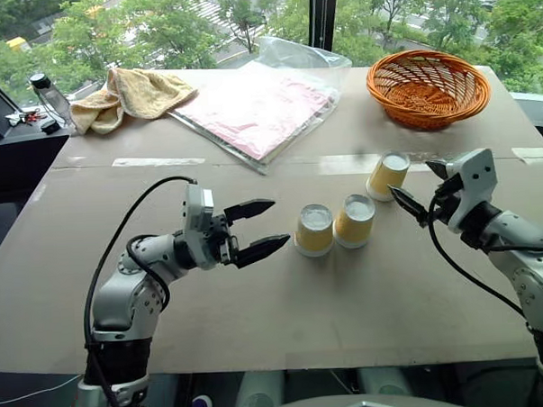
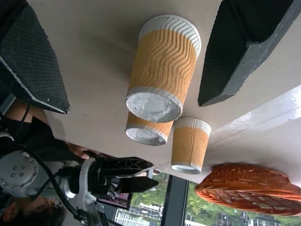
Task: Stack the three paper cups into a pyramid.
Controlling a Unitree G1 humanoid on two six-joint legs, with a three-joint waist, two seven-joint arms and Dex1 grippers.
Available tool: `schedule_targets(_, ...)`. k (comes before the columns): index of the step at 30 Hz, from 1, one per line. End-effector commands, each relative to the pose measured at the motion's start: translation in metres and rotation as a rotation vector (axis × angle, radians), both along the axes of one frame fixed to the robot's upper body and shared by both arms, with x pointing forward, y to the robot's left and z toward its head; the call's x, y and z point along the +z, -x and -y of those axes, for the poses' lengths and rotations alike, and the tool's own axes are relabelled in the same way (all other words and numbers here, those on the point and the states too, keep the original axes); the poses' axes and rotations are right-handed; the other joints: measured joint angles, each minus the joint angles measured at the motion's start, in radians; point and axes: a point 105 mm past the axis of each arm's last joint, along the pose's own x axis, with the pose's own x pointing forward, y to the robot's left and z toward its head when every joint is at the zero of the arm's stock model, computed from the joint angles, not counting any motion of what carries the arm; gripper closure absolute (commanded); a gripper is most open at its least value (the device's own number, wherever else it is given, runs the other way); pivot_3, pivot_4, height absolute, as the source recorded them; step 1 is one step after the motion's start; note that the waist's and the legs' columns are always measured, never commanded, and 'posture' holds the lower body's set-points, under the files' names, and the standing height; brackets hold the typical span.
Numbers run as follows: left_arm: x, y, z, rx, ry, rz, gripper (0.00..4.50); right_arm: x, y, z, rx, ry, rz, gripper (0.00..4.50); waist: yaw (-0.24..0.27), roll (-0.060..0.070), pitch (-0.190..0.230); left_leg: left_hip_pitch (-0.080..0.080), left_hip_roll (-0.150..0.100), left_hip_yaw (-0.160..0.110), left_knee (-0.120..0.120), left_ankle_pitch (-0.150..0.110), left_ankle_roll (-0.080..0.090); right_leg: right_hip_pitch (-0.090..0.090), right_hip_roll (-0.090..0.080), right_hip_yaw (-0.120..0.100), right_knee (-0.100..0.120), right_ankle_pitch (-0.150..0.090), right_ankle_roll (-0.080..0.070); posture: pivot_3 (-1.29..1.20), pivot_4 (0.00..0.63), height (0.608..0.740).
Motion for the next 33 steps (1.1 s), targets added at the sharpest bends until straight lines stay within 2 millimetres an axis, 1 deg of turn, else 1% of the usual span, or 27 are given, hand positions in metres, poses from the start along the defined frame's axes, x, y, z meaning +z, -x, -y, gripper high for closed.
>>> schedule_targets(1,0.014,0.008,-0.013,0.007,0.044,0.044,0.04,0.004,-0.014,-0.002,0.009,-0.04,-0.02,0.0,0.003,0.001,0.0,0.0,0.0,0.0,0.0,0.0,0.0,0.0,0.0,-0.001,0.0,0.0,0.0,0.0,0.15,0.74)
schedule_targets(4,0.009,0.014,-0.017,0.029,0.052,0.036,0.04,0.003,-0.026,-0.007,0.026,-0.063,-0.039,0.0,-0.002,0.001,0.001,0.0,0.0,0.001,0.0,0.0,0.0,0.0,-0.001,0.0,0.0,0.0,0.0,0.0,0.15,0.74)
schedule_targets(7,0.004,0.018,-0.019,0.039,0.053,0.022,0.04,-0.004,-0.038,-0.009,0.039,-0.091,-0.079,0.0,-0.004,0.001,0.001,0.0,0.0,0.001,0.0,0.0,0.0,0.0,0.0,0.001,0.0,0.0,0.0,0.0,0.15,0.74)
schedule_targets(11,0.001,0.022,-0.024,0.04,0.067,-0.025,0.04,-0.011,-0.051,-0.007,0.036,-0.097,-0.104,0.0,-0.006,0.002,0.001,0.001,0.0,0.001,0.0,0.0,0.0,0.0,0.0,0.001,0.0,0.0,0.001,0.0,0.15,0.74)
schedule_targets(14,0.0,0.025,-0.027,0.042,0.064,-0.023,0.0,-0.012,-0.057,-0.003,0.032,-0.07,-0.088,0.75,-0.005,0.002,0.001,0.001,0.0,0.001,-0.001,0.0,0.0,0.0,0.0,0.001,0.0,0.001,0.002,0.0,0.15,0.74)
schedule_targets(15,0.0,0.025,-0.028,0.045,0.062,-0.02,0.0,-0.012,-0.057,-0.003,0.035,-0.064,-0.082,1.21,-0.004,0.002,0.001,0.001,0.0,0.001,-0.001,0.0,0.0,0.0,0.0,0.001,0.0,0.001,0.002,0.0,0.15,0.74)
schedule_targets(17,0.0,0.026,-0.028,0.049,0.061,-0.015,0.0,-0.004,-0.056,-0.003,0.053,-0.071,-0.063,2.18,-0.005,0.002,0.002,0.001,0.0,0.001,-0.001,0.0,0.0,-0.001,0.0,0.001,0.0,0.001,0.002,0.0,0.15,0.74)
schedule_targets(18,-0.001,0.026,-0.029,0.05,0.054,-0.004,0.0,0.001,-0.055,-0.003,0.064,-0.057,-0.045,2.39,-0.006,0.003,0.002,0.001,0.0,0.001,-0.001,0.0,0.0,-0.001,0.0,0.001,0.0,0.001,0.002,0.0,0.15,0.74)
schedule_targets(19,-0.002,0.028,-0.029,0.048,0.046,0.005,0.0,0.006,-0.053,-0.003,0.079,-0.043,-0.025,2.4,-0.006,0.003,0.002,0.001,0.0,0.002,-0.001,0.0,0.0,-0.001,0.0,0.001,0.0,0.001,0.002,0.0,0.15,0.74)
schedule_targets(21,-0.003,0.029,-0.03,0.062,0.041,0.07,0.0,0.021,-0.049,-0.004,0.116,-0.046,0.013,2.4,-0.006,0.004,0.002,0.001,0.0,0.002,-0.001,0.0,0.0,-0.001,0.0,0.002,0.0,0.001,0.002,0.0,0.15,0.74)
schedule_targets(22,0.001,0.031,-0.031,0.057,0.093,0.087,0.0,0.029,-0.046,-0.006,0.134,-0.046,0.031,2.4,-0.005,0.004,0.002,0.001,0.0,0.003,-0.002,0.0,0.0,-0.001,0.0,0.003,0.0,0.001,0.002,0.0,0.15,0.74)
schedule_targets(23,0.007,0.036,-0.036,0.032,0.162,0.151,0.0,0.049,-0.038,-0.012,0.182,-0.047,0.073,2.4,-0.005,0.004,0.002,0.001,0.0,0.003,-0.002,0.0,0.0,-0.002,0.0,0.003,0.0,0.001,0.002,0.0,0.15,0.74)
schedule_targets(24,0.011,0.04,-0.039,0.013,0.208,0.197,0.0,0.061,-0.032,-0.017,0.216,-0.043,0.101,2.4,-0.005,0.006,0.004,0.0,0.0,0.003,-0.002,0.0,0.0,-0.002,0.0,0.003,0.0,0.001,0.002,0.0,0.15,0.74)
schedule_targets(26,0.009,0.046,-0.047,-0.021,0.23,0.196,0.0,0.081,-0.018,-0.028,0.285,-0.028,0.136,2.4,-0.007,0.008,0.005,0.0,0.0,0.005,-0.002,0.0,0.0,-0.004,0.0,0.004,0.0,0.001,0.002,0.0,0.15,0.74)
schedule_targets(28,0.006,0.047,-0.058,-0.033,0.228,0.131,0.0,0.099,0.004,-0.046,0.389,-0.003,0.151,2.4,-0.006,0.007,0.005,0.0,0.001,0.004,-0.004,0.0,0.0,-0.005,0.001,0.004,0.0,0.001,0.002,0.0,0.15,0.74)
schedule_targets(30,0.001,0.048,-0.067,-0.03,0.216,0.107,0.0,0.106,0.025,-0.061,0.475,0.042,0.149,2.4,-0.006,0.007,0.005,0.0,0.001,0.003,-0.006,0.0,0.0,-0.005,0.001,0.004,0.0,0.001,0.001,0.0,0.15,0.74)
schedule_targets(33,-0.004,0.047,-0.08,-0.011,0.188,0.089,0.0,0.102,0.046,-0.076,0.54,0.069,0.108,2.4,-0.005,0.007,0.004,0.0,0.002,0.003,-0.007,0.0,0.0,-0.005,0.001,0.003,0.0,0.0,0.0,0.0,0.15,0.74)
